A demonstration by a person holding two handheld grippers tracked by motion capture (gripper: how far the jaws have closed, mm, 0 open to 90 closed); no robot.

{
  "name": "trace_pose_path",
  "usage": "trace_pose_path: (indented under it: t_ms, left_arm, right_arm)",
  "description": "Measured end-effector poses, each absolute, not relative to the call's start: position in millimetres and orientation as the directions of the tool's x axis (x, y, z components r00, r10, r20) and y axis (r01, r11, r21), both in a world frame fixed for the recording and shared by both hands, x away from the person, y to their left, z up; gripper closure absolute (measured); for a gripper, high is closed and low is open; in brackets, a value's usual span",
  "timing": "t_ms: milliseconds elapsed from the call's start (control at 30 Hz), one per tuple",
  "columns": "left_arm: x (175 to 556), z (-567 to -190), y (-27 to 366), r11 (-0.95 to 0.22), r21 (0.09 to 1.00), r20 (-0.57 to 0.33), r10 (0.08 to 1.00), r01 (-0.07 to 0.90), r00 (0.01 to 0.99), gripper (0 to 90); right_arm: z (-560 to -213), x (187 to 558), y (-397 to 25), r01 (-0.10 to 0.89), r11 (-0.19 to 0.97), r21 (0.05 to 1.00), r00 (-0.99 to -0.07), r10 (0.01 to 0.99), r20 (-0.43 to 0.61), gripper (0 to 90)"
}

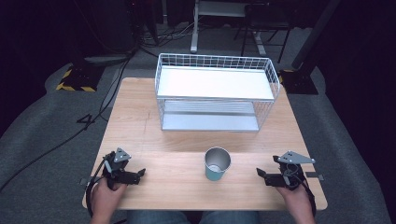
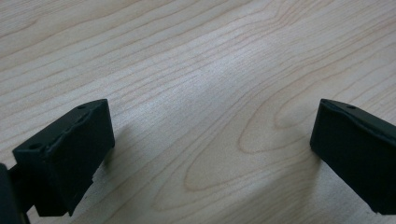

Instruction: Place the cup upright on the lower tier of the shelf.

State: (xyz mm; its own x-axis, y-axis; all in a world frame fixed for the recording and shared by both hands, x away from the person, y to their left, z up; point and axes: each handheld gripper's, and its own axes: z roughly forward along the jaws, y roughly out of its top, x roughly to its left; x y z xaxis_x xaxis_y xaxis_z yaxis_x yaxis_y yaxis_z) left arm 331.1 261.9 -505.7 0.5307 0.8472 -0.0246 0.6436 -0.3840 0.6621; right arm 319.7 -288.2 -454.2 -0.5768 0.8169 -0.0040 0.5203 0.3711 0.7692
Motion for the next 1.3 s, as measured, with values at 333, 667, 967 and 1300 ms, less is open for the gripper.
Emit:
trace_pose_path:
  t_ms: [333, 667, 967, 1300]
  left_arm:
    - [331, -506, 262, -0.384, 0.663, -0.024, 0.847, 0.643, 0.531, 0.2]
    - [331, -506, 262, -0.383, 0.663, -0.023, 0.848, 0.643, 0.529, 0.2]
    - [331, -506, 262, -0.382, 0.665, -0.021, 0.850, 0.642, 0.527, 0.3]
    - [329, -506, 260, -0.366, 0.667, -0.024, 0.860, 0.649, 0.510, 0.2]
  right_arm:
    - [-446, 308, -258, 0.480, 0.406, 0.777, -0.645, 0.764, -0.001, 13.9]
    - [-445, 300, -226, 0.444, 0.430, 0.786, -0.725, 0.688, 0.033, 13.7]
    - [-449, 299, -202, 0.413, 0.442, 0.796, -0.783, 0.618, 0.062, 11.2]
    - [-462, 309, -180, 0.395, 0.444, 0.804, -0.801, 0.595, 0.065, 8.1]
